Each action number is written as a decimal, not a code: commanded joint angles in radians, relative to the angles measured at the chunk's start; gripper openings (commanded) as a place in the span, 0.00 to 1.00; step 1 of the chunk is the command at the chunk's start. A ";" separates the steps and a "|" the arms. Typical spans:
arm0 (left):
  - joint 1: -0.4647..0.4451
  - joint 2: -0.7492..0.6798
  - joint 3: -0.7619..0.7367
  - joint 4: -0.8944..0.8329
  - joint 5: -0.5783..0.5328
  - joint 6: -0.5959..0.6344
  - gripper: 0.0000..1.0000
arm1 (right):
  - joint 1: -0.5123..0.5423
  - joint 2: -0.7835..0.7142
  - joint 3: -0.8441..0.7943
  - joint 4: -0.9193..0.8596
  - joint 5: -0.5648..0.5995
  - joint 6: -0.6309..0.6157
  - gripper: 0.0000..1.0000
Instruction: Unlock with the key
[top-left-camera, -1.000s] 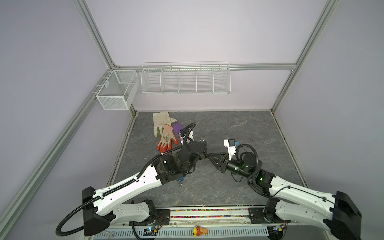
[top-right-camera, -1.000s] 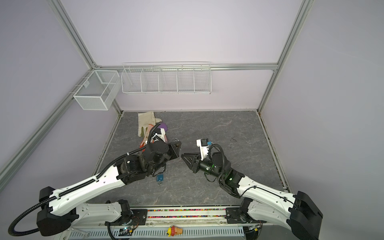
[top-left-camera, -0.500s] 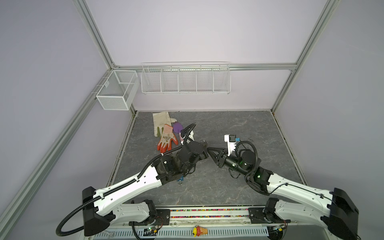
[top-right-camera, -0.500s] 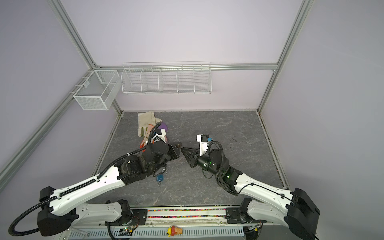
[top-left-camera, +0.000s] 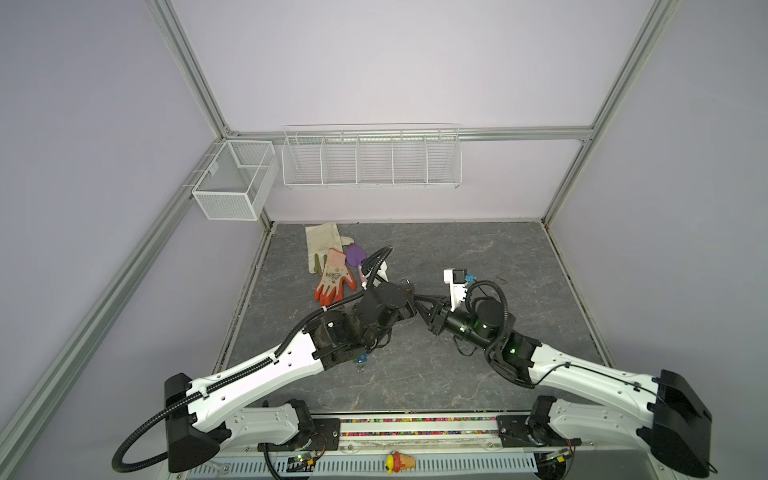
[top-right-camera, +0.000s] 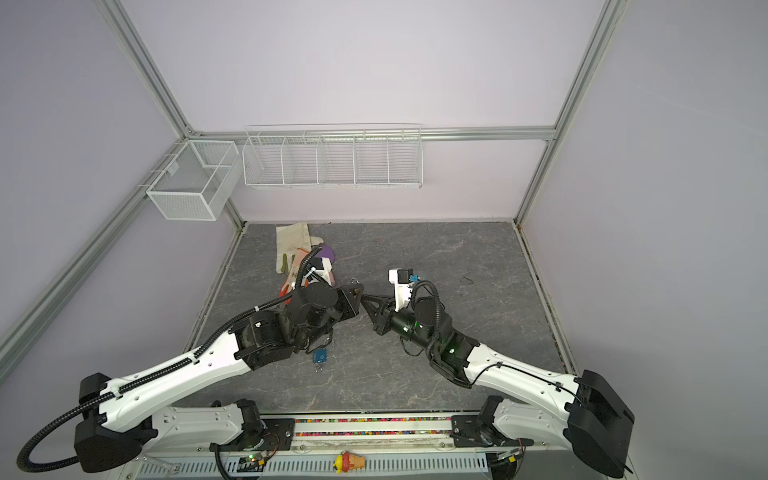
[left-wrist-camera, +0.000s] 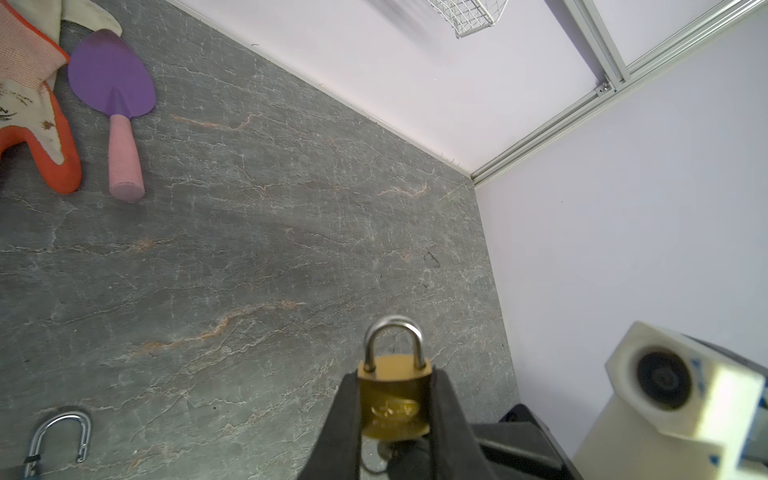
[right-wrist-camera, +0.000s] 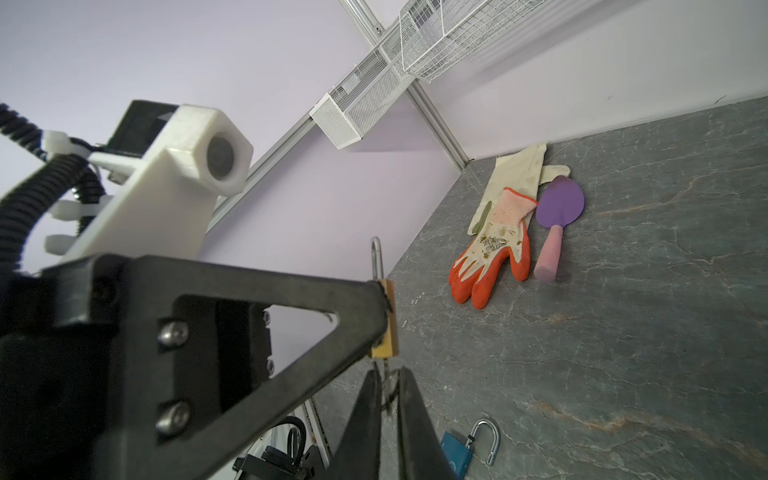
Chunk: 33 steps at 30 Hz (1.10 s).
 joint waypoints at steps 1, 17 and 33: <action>0.003 -0.011 0.001 0.020 -0.008 -0.019 0.00 | 0.006 0.017 0.027 0.006 0.001 -0.009 0.12; 0.003 -0.072 -0.041 0.081 0.069 -0.051 0.00 | 0.006 0.027 0.021 0.062 -0.049 0.140 0.06; 0.003 -0.145 -0.194 0.172 0.195 -0.165 0.00 | 0.004 0.058 0.065 0.209 -0.136 0.434 0.06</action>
